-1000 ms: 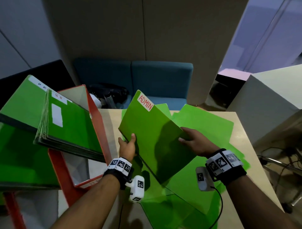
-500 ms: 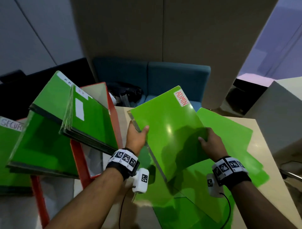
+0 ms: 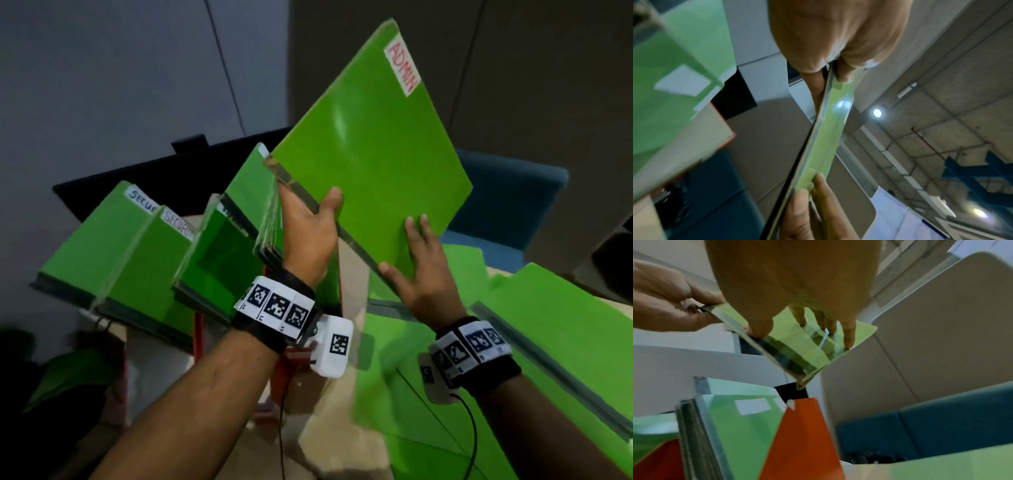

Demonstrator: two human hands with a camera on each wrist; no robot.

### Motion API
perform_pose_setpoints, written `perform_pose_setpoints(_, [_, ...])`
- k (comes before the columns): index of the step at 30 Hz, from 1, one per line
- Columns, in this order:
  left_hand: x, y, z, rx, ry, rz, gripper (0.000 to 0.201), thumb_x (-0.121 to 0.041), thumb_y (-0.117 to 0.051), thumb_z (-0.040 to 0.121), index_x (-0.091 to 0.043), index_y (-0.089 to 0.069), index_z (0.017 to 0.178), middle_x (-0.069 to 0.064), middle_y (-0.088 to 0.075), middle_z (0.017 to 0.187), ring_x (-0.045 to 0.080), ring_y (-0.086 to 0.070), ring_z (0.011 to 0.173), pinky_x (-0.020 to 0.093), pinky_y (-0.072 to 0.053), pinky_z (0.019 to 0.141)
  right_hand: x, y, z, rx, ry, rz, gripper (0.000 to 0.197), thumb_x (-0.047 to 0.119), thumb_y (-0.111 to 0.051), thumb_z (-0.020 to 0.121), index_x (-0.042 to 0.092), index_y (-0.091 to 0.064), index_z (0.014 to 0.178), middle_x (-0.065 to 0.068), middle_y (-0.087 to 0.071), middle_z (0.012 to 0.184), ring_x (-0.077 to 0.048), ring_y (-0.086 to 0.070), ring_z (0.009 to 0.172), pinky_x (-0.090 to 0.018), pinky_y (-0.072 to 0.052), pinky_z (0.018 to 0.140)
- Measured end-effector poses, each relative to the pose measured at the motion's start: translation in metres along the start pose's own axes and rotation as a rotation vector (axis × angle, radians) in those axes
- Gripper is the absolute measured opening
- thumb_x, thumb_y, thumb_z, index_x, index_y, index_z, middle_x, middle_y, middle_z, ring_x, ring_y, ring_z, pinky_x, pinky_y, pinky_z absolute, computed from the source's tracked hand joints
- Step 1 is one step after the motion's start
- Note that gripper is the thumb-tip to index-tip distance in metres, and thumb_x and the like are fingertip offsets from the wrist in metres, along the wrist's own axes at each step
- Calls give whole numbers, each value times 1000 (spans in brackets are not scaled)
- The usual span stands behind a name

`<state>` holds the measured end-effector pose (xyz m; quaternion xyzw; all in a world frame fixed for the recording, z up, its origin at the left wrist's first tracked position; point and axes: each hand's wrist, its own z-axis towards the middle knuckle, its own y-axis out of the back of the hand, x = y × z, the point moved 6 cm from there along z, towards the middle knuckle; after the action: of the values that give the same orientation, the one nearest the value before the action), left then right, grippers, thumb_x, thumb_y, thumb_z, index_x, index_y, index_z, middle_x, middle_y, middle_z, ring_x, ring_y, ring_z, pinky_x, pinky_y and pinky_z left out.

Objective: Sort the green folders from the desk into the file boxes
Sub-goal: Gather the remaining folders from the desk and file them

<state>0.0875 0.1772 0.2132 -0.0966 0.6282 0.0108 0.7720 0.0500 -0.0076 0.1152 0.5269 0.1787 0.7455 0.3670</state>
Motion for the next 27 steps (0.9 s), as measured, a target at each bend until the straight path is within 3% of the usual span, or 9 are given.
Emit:
perform_pose_setpoints(3, [-28, 41, 9, -119, -72, -36, 86, -2, -59, 92, -21, -2, 153, 2, -12, 160, 10, -17, 138, 41, -23, 116, 48, -21, 21, -14, 165, 37, 78, 58, -54, 87, 21, -26, 149, -7, -11, 160, -22, -14, 146, -42, -21, 116])
perform_pose_setpoints(7, [-56, 100, 18, -236, -174, -34, 94, -3, -59, 91, -24, 9, 152, 3, 2, 162, 23, -7, 148, 54, -19, 118, 106, -60, 38, 63, 379, 60, 77, 55, -52, 85, 25, -23, 150, -6, -12, 159, -23, -14, 146, -53, -25, 114])
perform_pose_setpoints(9, [-65, 125, 21, -292, -191, -34, 93, -2, -58, 92, -23, 8, 153, 4, 4, 162, 25, -7, 148, 53, -20, 117, 129, -80, 41, 89, 423, 56, 71, 45, -56, 89, 26, -23, 149, -6, -14, 159, -24, -15, 146, -55, -26, 113])
perform_pose_setpoints(13, [-79, 171, 21, -405, -257, -22, 86, 1, -53, 94, -20, 5, 153, 7, 0, 162, 17, -14, 144, 32, -28, 111, 163, -114, 42, 95, 508, 81, 59, 27, -57, 93, 26, -32, 147, -8, -22, 157, -26, -22, 143, -49, -27, 114])
perform_pose_setpoints(17, [-85, 213, 14, -518, -356, -3, 84, -8, -55, 95, -14, 6, 152, 11, -2, 161, 28, -13, 148, 49, -25, 117, 191, -140, 41, 103, 562, 122, 56, 18, -53, 95, 27, -32, 147, -6, -24, 156, -24, -23, 143, -43, -25, 115])
perform_pose_setpoints(22, [-88, 258, 7, -655, -477, 52, 91, -13, -59, 92, -2, 12, 149, 18, 6, 159, 30, -6, 148, 50, -18, 120, 230, -164, 41, 116, 616, 225, 58, 6, -51, 95, 25, -32, 146, -7, -25, 156, -27, -22, 143, -42, -25, 113])
perform_pose_setpoints(27, [-80, 289, 5, -784, -479, 155, 98, -22, -60, 92, 2, 17, 147, 19, 15, 158, 28, 3, 149, 48, -8, 122, 248, -196, 30, 244, 560, 247, 61, 4, -47, 96, 29, -25, 148, 1, -17, 159, -21, -13, 146, -34, -25, 105])
